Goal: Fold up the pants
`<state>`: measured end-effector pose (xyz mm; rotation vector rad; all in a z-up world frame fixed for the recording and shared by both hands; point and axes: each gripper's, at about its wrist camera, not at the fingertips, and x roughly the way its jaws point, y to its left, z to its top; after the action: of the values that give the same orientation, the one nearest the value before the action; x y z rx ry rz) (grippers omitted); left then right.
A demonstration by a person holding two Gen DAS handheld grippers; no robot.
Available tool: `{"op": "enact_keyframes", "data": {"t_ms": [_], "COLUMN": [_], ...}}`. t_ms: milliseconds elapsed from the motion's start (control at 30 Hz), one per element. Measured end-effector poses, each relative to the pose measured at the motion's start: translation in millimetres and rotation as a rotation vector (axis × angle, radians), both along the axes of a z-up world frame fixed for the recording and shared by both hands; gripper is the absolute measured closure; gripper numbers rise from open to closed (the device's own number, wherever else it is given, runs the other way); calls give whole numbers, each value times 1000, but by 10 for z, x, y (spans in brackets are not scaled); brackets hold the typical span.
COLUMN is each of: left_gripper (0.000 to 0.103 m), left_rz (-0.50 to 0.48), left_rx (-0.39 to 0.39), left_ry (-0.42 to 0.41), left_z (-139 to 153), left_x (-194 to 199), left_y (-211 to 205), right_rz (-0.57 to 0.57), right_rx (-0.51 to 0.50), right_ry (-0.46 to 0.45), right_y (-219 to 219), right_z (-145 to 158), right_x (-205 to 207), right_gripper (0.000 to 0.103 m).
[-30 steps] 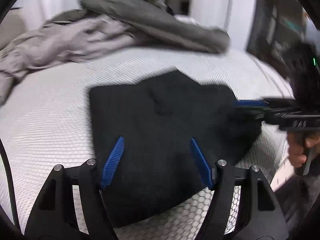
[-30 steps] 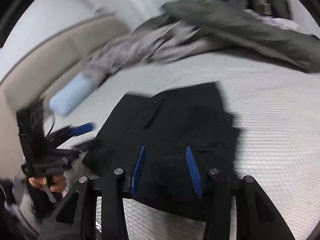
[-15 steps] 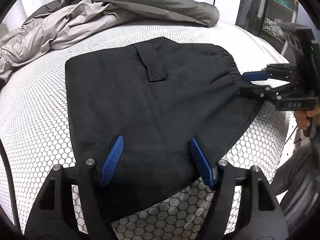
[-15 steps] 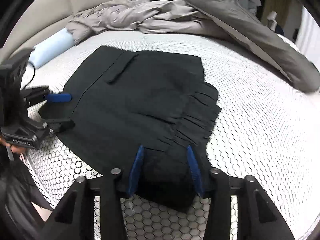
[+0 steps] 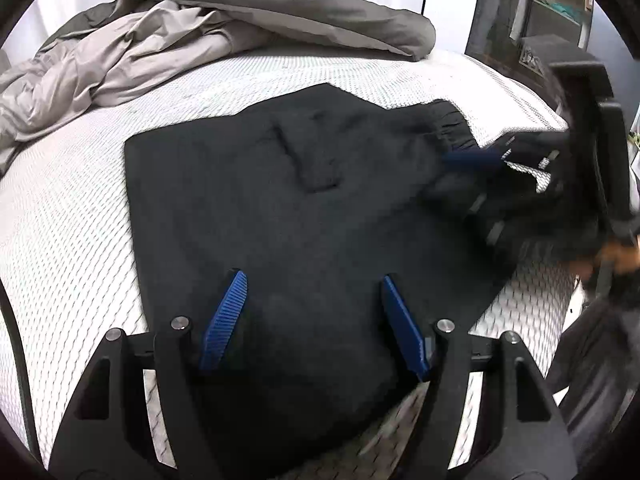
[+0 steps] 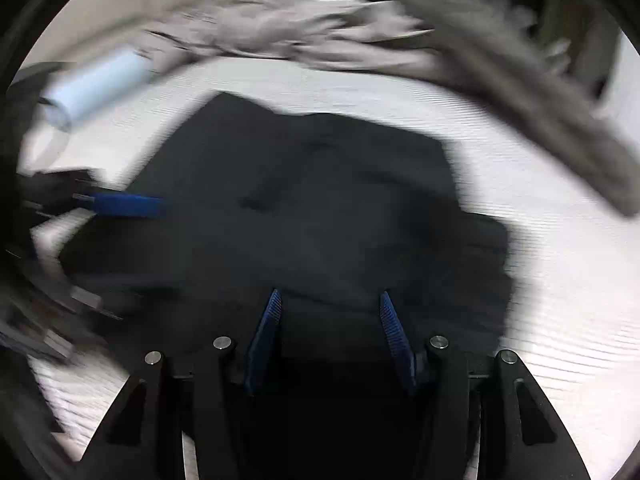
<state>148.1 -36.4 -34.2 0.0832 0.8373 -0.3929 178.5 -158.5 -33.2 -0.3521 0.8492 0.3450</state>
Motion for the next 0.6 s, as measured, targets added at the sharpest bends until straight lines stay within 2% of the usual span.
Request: {"op": "enact_keyframes", "data": {"t_ms": [67,100,133,200,300,367,433,500,567,600], "left_gripper": [36,36,36,36,36,35,35,35,36,36], "left_rz": [6,14,19,37,64,79,70,67,68,53], "left_rx": [0,-1,3,13,-33,-48,-30,3,34,40], "left_ry": [-1,0,3,2,-57,-87,-58,3,26,19], "left_z": [-14,-13,-4,58,308,420,379,225,57,29], "left_x": [-56,-75,-78,-76,-82,38,234,416,499,488], "left_y": [54,72,70,67,114,110,54,7,-5,-3], "right_rz": [-37,-61,-81,-88,-78,-61,-4,30,33,36], "right_rx": [-16,-34,-39,5,63,127,188,213,173,148], "right_ry": [-17,-26,-29,-17,-90,-126,-65,14,111,127], "right_y": [-214,-271,-323,-347,-362,-223,-50,138,329,371], "right_z": [49,49,50,82,288,446,453,295,11,-91], "right_x": [-88,-96,-123,-127,-228,-247,-170,-5,158,209], "right_gripper": [54,47,32,31,31,31,31,31,32,32]}}
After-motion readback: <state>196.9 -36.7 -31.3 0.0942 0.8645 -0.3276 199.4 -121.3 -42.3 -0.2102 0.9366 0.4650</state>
